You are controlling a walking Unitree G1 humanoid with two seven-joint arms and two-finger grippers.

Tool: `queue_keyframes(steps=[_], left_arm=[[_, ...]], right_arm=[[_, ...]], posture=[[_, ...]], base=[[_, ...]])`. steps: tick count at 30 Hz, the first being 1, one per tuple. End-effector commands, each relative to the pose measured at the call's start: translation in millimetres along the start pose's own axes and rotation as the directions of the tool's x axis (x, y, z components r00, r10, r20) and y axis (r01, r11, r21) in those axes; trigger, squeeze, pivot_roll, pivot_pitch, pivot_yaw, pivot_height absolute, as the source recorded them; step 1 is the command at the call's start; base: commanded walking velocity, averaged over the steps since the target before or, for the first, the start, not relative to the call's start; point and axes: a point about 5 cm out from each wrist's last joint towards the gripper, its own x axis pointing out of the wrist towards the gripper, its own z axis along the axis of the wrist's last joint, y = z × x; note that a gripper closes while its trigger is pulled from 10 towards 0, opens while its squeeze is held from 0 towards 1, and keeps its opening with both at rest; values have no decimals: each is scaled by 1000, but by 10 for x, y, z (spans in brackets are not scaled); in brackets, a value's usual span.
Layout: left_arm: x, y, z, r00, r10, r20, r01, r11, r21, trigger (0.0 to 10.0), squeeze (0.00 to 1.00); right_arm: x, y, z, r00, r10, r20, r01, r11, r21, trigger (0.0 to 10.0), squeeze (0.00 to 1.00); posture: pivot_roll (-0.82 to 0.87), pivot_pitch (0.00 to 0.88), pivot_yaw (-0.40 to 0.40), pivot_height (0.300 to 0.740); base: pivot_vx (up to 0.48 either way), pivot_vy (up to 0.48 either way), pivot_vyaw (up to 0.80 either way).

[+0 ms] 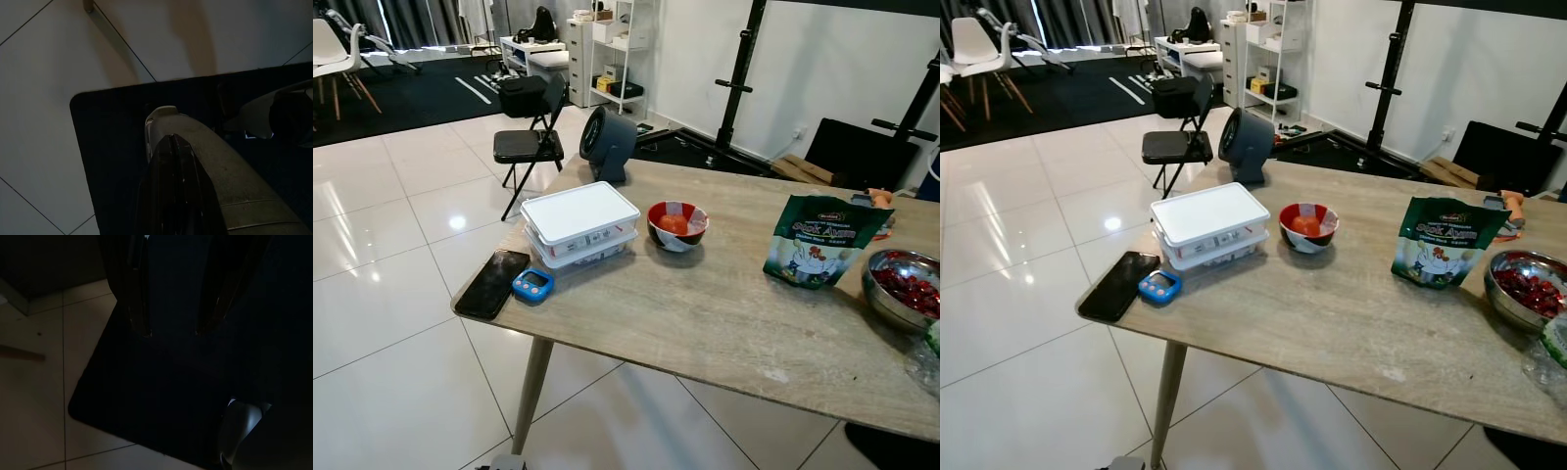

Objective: Restocking fridge

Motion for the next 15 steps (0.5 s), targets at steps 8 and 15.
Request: queue_keyframes(steps=[8, 15], left_arm=[[5, -48, -41, 1000, -9, -19, 9, 1000, -6, 10000, 0], [5, -67, -80, 999, -14, -49, 16, 999, 39, 10000, 0]], right_arm=[[3, 4, 23, 1000, -6, 6, 6, 1000, -7, 10000, 0], [2, -12, 29, 1000, -13, 7, 13, 1000, -8, 10000, 0]], posture=[[-22, 0, -37, 740], [-26, 0, -36, 740]], base=[[0, 0, 0], [0, 0, 0]])
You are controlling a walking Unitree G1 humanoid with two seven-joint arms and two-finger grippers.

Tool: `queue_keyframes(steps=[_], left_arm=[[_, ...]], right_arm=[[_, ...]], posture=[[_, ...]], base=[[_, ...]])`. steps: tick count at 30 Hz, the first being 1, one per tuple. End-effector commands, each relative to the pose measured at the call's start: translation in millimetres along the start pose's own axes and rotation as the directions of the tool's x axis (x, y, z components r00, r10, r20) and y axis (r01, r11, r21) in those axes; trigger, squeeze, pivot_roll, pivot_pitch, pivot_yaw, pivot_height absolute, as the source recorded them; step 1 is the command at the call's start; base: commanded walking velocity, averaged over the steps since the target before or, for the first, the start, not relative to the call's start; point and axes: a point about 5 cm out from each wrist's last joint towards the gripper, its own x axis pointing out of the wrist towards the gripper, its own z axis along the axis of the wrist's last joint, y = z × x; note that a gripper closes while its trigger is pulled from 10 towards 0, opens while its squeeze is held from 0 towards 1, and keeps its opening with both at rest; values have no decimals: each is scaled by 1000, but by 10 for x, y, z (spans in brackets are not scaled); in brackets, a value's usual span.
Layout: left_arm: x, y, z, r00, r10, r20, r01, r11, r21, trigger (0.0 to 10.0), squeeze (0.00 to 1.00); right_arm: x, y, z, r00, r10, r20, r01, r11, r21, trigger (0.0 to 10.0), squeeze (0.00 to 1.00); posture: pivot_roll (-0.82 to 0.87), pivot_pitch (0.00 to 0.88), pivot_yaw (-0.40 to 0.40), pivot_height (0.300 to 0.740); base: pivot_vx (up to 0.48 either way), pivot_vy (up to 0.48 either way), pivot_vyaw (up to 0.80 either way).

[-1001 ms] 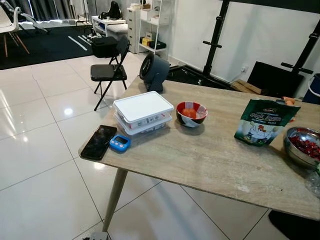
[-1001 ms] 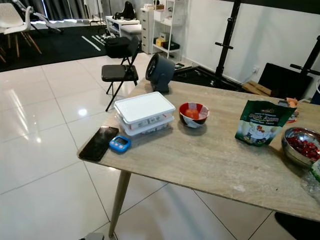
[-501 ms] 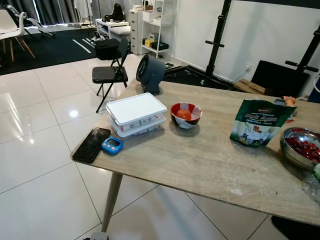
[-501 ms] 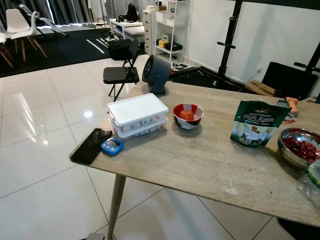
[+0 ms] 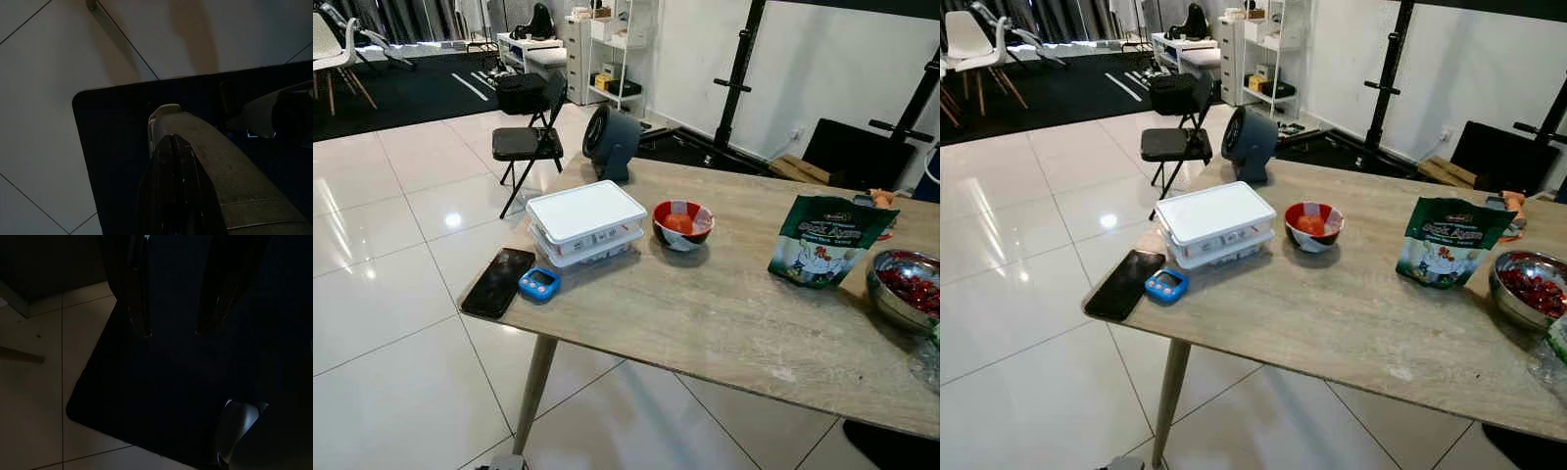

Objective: Restocking fridge

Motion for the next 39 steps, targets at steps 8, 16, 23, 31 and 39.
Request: queue_keyframes(steps=[8, 16, 23, 31, 39], left_arm=[[0, -65, -92, 999, -21, -44, 23, 999, 27, 10000, 0], [4, -65, -67, 998, -36, -42, 37, 999, 32, 10000, 0], [8, -70, -45, 999, -40, -37, 41, 999, 31, 10000, 0], [6, -69, -54, 998, -40, -39, 41, 999, 28, 10000, 0], [4, -66, -65, 999, -33, -35, 33, 999, 0, 10000, 0]], right_arm=[[-1, -17, 12, 1000, -11, 3, 11, 1000, -11, 10000, 0], [-1, -28, 26, 1000, -15, 6, 15, 1000, -17, 10000, 0], [-2, -47, 55, 1000, -17, 11, 18, 1000, -21, 10000, 0], [-1, -45, 65, 1000, -16, 14, 16, 1000, -17, 10000, 0], [-1, -29, 64, 1000, 0, 28, 1, 1000, -6, 10000, 0]], posture=[[-24, 0, -38, 740], [-24, 0, -39, 740], [-24, 0, -38, 740], [-25, 0, -37, 740], [-26, 0, -37, 740]], base=[[0, 0, 0], [0, -154, 0], [0, -444, 0], [0, -425, 0], [0, -189, 0]])
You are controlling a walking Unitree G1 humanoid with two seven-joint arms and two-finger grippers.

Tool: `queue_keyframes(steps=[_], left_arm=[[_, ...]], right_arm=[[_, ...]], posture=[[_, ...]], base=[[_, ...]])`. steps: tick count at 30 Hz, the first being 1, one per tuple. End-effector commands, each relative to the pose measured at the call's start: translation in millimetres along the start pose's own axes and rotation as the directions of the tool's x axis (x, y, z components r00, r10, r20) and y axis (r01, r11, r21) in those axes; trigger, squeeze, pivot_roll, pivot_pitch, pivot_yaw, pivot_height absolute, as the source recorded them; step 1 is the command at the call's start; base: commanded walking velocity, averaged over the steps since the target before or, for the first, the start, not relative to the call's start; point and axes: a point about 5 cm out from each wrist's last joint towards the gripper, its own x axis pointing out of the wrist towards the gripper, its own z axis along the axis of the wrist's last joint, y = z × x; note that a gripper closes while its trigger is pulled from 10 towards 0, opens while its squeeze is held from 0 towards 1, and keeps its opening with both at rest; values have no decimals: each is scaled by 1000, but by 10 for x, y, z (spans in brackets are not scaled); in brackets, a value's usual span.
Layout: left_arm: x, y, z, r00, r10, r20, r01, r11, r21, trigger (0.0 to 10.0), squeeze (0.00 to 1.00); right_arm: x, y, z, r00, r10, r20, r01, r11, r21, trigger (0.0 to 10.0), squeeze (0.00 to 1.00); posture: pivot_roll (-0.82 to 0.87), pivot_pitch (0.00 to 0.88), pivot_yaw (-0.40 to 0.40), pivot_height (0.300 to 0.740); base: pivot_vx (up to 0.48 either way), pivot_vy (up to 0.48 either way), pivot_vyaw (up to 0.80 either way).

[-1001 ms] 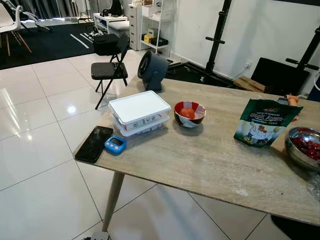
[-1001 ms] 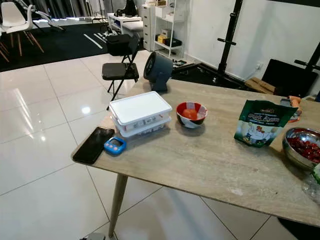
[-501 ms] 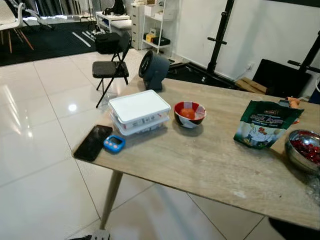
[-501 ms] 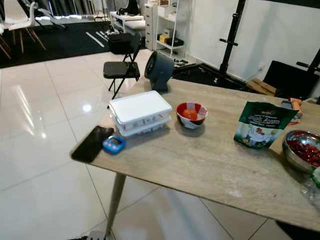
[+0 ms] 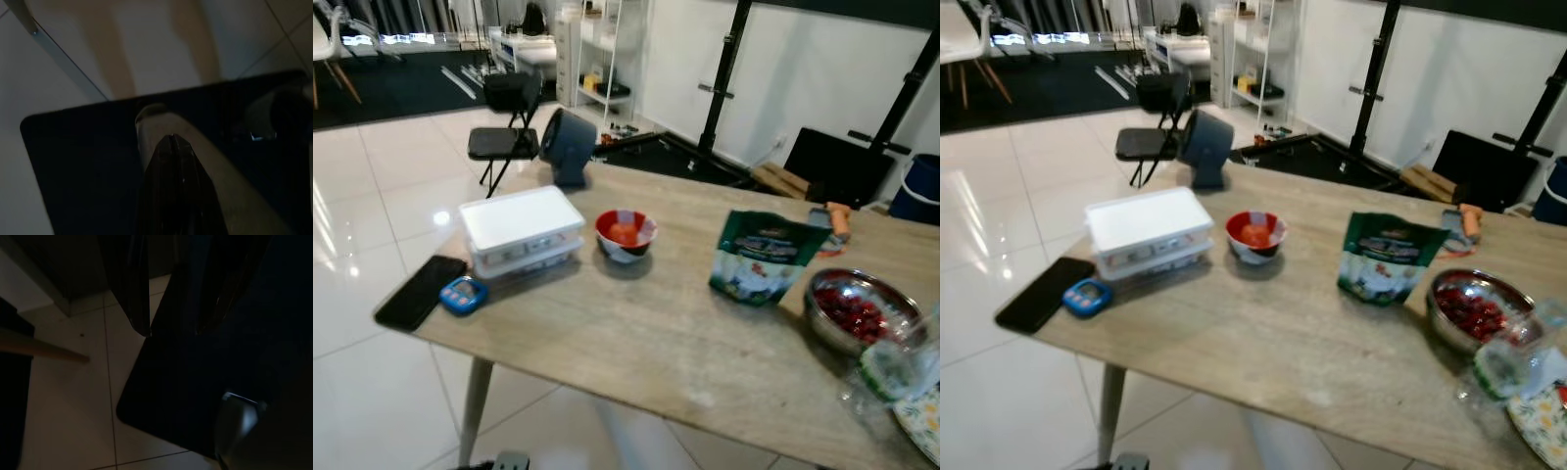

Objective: Restocking fridge

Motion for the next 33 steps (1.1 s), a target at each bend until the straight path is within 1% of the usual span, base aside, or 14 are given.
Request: queue_keyframes(steps=[1, 10, 16, 18, 19, 21, 22, 23, 24, 25, 27, 28, 31, 33], left_arm=[[-10, -38, -130, 999, -8, -46, 7, 1000, -20, 10000, 0], [-8, -66, -148, 999, -16, -49, 14, 1000, -26, 10000, 0], [-8, -74, -157, 999, -19, -50, 17, 999, -28, 10000, 0], [-9, -75, -164, 998, -19, -52, 18, 1000, -26, 10000, 0], [-9, -75, -164, 998, -19, -52, 18, 1000, -26, 10000, 0], [-11, -73, -171, 998, -19, -54, 18, 1000, -22, 10000, 0], [-11, -73, -171, 998, -19, -54, 18, 1000, -22, 10000, 0], [-12, -72, -175, 998, -20, -55, 18, 1000, -20, 10000, 0], [-12, -72, -175, 998, -20, -55, 18, 1000, -20, 10000, 0], [-12, -72, -175, 998, -20, -56, 19, 1000, -18, 10000, 0], [-12, -72, -175, 998, -20, -56, 19, 1000, -18, 10000, 0], [-12, -73, -174, 998, -21, -56, 20, 1000, -16, 10000, 0], [-12, -73, -174, 998, -21, -56, 20, 1000, -16, 10000, 0], [-9, -76, -162, 998, -26, -57, 25, 1000, -6, 10000, 0]], right_arm=[[0, 6, 8, 1000, 6, 13, -6, 1000, 12, 10000, 0], [-13, -47, 7, 999, 6, 34, -6, 1000, 0, 10000, 0], [-58, -250, -140, 996, -86, -38, 89, 993, 79, 10000, 0], [-121, -434, -312, 976, -188, -108, 207, 956, 206, 10000, 0], [-121, -434, -312, 976, -188, -108, 207, 956, 206, 10000, 0], [-209, -612, -511, 939, -283, -196, 338, 863, 374, 10000, 0], [-209, -612, -511, 939, -283, -196, 338, 863, 374, 10000, 0], [-243, -664, -587, 924, -307, -228, 379, 818, 433, 10000, 0], [-243, -664, -587, 924, -307, -228, 379, 818, 433, 10000, 0], [-288, -718, -686, 906, -330, -267, 422, 759, 496, 10000, 0], [-288, -718, -686, 906, -330, -267, 422, 759, 496, 10000, 0], [-323, -753, -763, 892, -343, -296, 452, 710, 540, 10000, 0], [-323, -753, -763, 892, -343, -296, 452, 710, 540, 10000, 0], [-449, -858, -1011, 835, -384, -394, 546, 496, 675, 10000, 0]], posture=[[-26, 0, -37, 740], [-33, 0, -41, 740], [-35, 0, -41, 740], [-40, 0, -37, 740], [-40, 0, -37, 740], [-47, 0, -33, 740], [-47, 0, -33, 740], [-51, 0, -30, 740], [-51, 0, -30, 740], [-55, 0, -28, 740], [-55, 0, -28, 740], [-56, 0, -27, 740], [-56, 0, -27, 740], [-76, 0, -16, 740]], base=[[0, 0, 0], [0, 0, 0], [0, 0, 0], [0, 0, 0], [0, 0, 0], [0, 0, 0], [0, 0, 0], [0, 0, 0], [0, 0, 0], [0, 0, 0], [0, 0, 0], [0, 0, 0], [0, 0, 0], [0, 0, 0]])
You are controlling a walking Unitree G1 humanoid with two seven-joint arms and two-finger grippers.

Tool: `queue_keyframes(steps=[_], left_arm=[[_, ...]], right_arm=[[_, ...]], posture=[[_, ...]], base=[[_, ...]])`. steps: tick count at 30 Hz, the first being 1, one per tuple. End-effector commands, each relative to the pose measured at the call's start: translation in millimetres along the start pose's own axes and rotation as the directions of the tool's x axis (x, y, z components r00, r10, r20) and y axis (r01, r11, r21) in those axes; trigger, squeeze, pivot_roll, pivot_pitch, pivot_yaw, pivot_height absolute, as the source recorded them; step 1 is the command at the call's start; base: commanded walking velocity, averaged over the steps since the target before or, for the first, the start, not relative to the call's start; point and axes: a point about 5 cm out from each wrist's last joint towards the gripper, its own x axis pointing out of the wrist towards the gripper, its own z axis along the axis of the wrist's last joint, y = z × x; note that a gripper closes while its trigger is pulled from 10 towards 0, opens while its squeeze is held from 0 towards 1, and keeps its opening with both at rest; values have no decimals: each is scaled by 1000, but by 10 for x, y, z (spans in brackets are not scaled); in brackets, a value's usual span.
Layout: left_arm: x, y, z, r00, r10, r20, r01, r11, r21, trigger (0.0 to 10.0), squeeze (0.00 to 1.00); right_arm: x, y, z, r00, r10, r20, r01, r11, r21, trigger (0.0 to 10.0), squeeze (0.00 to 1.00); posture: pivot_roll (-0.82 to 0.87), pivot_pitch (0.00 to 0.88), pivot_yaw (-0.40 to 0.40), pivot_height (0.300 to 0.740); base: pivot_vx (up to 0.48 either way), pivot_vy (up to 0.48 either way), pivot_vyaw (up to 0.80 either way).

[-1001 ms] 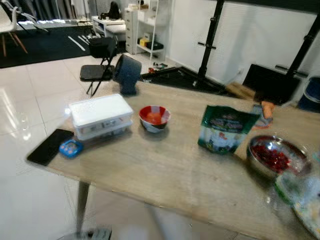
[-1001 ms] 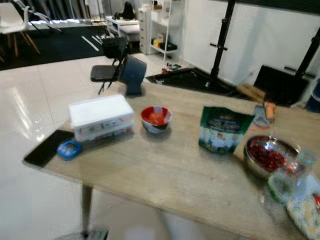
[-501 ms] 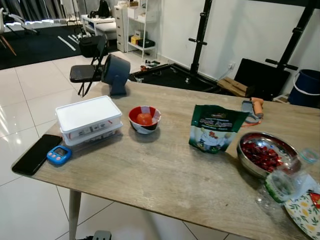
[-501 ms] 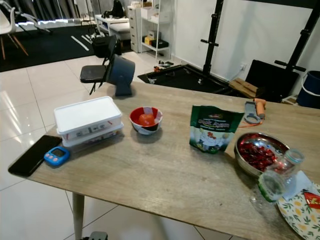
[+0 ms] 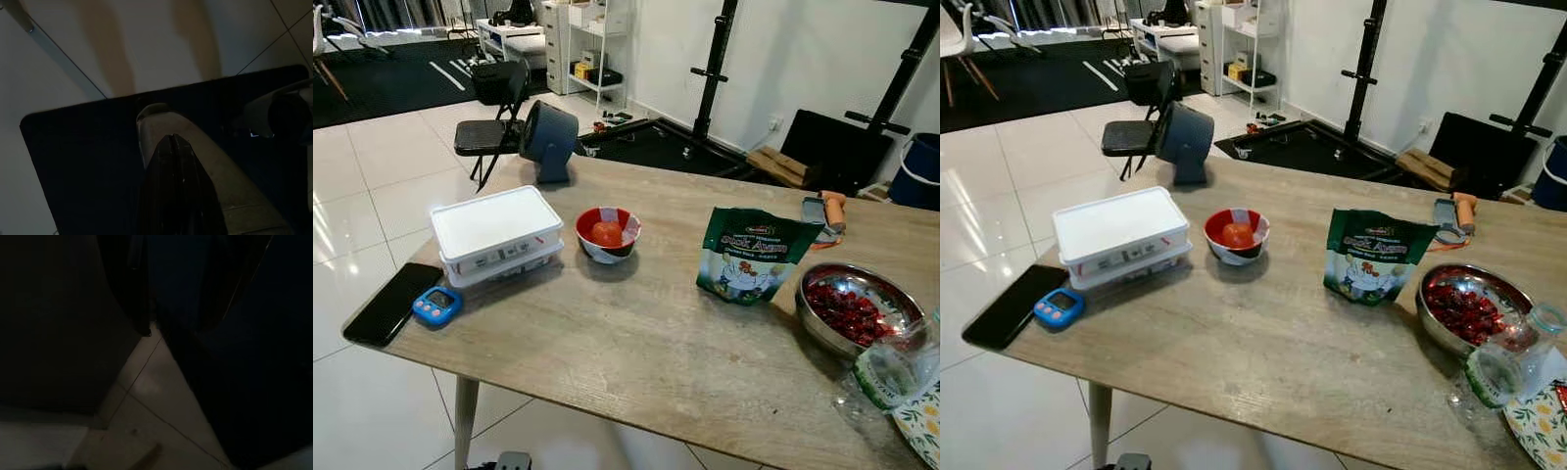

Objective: Restocking fridge

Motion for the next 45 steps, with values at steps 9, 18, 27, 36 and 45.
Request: queue_keyframes(steps=[9, 18, 27, 36, 45], left_arm=[[-7, -40, -112, 999, -20, -50, 21, 1000, 20, 10000, 0], [-7, -38, -108, 998, -23, -51, 25, 999, 28, 10000, 0], [-5, -23, -76, 998, -27, -51, 29, 998, 48, 10000, 0], [0, -18, -40, 999, -27, -44, 29, 998, 55, 10000, 0], [-2, -13, -47, 999, -24, -45, 27, 998, 52, 10000, 0]], right_arm=[[-25, -590, -281, 967, -204, -149, 252, 839, 483, 10000, 0], [-82, -950, -346, 929, -312, -198, 366, 706, 606, 10000, 0], [-302, -1704, 133, 801, -592, -85, 488, 565, 665, 10000, 0], [-749, -2229, 1057, 593, -786, 172, 462, 508, 727, 10000, 0], [-934, -2286, 1415, 525, -805, 277, 388, 516, 764, 10000, 0]], posture=[[-87, 0, -11, 740], [-97, 0, -3, 740], [-112, 0, 4, 740], [-103, 0, -1, 740], [-95, 0, -4, 740]], base=[[0, 0, 0], [0, 0, 0], [0, 0, 0], [0, 0, 0], [0, 0, 0]])
